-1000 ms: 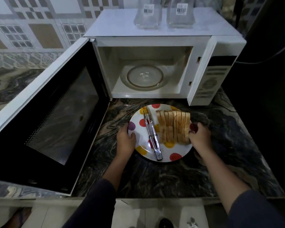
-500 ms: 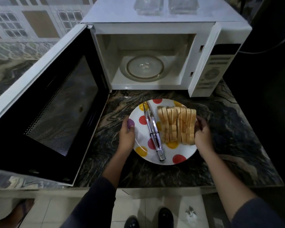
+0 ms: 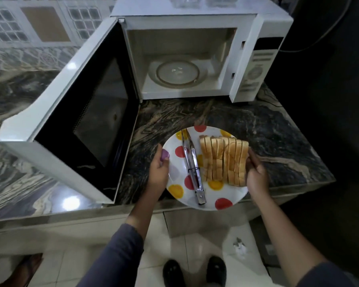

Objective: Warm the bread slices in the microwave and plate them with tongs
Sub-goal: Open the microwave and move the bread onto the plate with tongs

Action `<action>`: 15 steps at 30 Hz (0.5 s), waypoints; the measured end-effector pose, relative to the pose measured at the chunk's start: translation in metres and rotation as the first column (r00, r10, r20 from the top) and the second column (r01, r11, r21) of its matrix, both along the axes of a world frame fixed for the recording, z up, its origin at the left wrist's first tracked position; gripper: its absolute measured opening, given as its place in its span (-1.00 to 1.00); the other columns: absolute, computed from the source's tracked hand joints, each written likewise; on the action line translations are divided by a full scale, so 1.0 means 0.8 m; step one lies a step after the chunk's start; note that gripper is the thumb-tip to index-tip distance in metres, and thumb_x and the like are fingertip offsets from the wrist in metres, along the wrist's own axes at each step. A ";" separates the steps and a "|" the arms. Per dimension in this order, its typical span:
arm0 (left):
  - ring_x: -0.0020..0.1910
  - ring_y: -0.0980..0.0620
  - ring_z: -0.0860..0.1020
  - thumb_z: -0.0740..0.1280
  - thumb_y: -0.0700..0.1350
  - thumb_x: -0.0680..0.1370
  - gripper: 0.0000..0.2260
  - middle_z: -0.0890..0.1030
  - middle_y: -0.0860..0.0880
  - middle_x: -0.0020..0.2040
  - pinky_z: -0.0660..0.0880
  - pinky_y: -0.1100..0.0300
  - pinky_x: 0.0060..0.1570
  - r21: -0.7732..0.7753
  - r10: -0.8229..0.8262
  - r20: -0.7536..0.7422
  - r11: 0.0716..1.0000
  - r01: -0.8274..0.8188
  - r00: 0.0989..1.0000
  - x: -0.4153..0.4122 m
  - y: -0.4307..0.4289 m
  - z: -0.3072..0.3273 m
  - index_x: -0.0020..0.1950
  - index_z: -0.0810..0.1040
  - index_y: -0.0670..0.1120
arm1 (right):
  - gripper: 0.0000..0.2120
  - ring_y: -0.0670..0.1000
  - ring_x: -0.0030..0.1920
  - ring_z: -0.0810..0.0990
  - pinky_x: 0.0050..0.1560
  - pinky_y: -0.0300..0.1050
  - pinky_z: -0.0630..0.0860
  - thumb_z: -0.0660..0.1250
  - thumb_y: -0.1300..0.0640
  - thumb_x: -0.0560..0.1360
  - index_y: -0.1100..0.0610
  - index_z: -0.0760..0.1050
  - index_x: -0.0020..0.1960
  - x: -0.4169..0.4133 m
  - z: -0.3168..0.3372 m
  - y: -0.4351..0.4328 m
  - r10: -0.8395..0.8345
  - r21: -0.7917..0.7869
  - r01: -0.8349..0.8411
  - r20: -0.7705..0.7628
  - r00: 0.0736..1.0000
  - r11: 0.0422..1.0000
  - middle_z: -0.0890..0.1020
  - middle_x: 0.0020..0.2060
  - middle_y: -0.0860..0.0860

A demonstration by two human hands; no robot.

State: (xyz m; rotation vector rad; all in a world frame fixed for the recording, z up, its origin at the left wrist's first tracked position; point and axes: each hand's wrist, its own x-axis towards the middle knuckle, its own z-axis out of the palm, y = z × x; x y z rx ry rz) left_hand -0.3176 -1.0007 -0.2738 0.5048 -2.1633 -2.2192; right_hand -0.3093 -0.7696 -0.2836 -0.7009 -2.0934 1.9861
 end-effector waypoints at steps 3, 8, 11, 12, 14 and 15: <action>0.13 -0.02 0.44 0.12 -0.30 0.61 -0.54 0.46 -0.20 0.25 0.46 0.35 0.02 -0.003 0.000 -0.003 1.000 0.000 1.000 0.031 -0.002 0.000 0.50 0.12 -0.16 | -0.63 0.02 0.29 0.42 0.27 -0.05 0.38 0.09 0.22 0.62 -0.01 0.36 0.39 0.029 -0.001 -0.001 -0.002 -0.028 0.001 -0.035 0.999 1.000 0.43 0.37 0.04; 0.34 -0.11 0.40 0.09 -0.27 0.63 -0.55 0.36 -0.15 0.41 0.34 -0.01 0.36 0.049 -0.034 -0.029 0.998 0.035 0.999 0.086 -0.004 0.007 0.51 0.10 -0.11 | -0.63 -0.02 0.30 0.40 0.21 -0.15 0.36 0.09 0.26 0.62 0.05 0.37 0.38 0.077 0.001 -0.002 -0.009 -0.040 0.006 -0.073 0.997 0.999 0.42 0.37 0.03; 0.16 -0.08 0.49 0.10 -0.30 0.62 -0.56 0.47 -0.11 0.19 0.45 0.26 0.17 0.030 0.045 -0.030 0.999 -0.044 0.999 0.122 -0.004 0.011 0.49 0.18 -0.07 | -0.64 0.07 0.35 0.38 0.33 -0.03 0.34 0.11 0.25 0.61 -0.02 0.40 0.34 0.109 0.003 -0.006 0.008 -0.054 -0.014 -0.099 0.995 0.998 0.42 0.37 0.05; 0.02 -0.03 0.51 0.10 -0.33 0.61 -0.56 0.48 -0.10 0.08 0.46 0.41 -0.01 0.021 0.063 -0.040 0.998 -0.062 0.997 0.136 -0.006 0.011 0.48 0.19 -0.07 | -0.65 0.08 0.35 0.39 0.34 0.00 0.34 0.12 0.24 0.61 -0.07 0.40 0.31 0.121 0.006 -0.008 0.018 -0.049 -0.024 -0.104 0.994 0.998 0.43 0.36 0.05; -0.20 0.14 0.50 0.09 -0.35 0.61 -0.55 0.50 -0.06 -0.01 0.42 0.55 -0.28 0.018 0.071 -0.043 0.997 -0.071 0.997 0.168 -0.012 0.012 0.49 0.18 -0.11 | -0.66 0.07 0.34 0.40 0.37 0.04 0.33 0.12 0.23 0.61 -0.11 0.40 0.28 0.146 0.008 -0.014 0.036 -0.067 -0.044 -0.109 0.993 0.997 0.45 0.35 0.05; -0.22 0.21 0.51 0.09 -0.36 0.61 -0.54 0.50 -0.06 0.04 0.42 0.56 -0.30 0.029 0.079 -0.047 0.997 -0.078 0.996 0.185 -0.015 0.014 0.49 0.16 -0.13 | -0.66 0.07 0.35 0.40 0.38 0.05 0.33 0.12 0.23 0.61 -0.11 0.43 0.26 0.158 0.008 -0.017 0.051 -0.085 -0.060 -0.111 0.992 0.995 0.45 0.35 0.05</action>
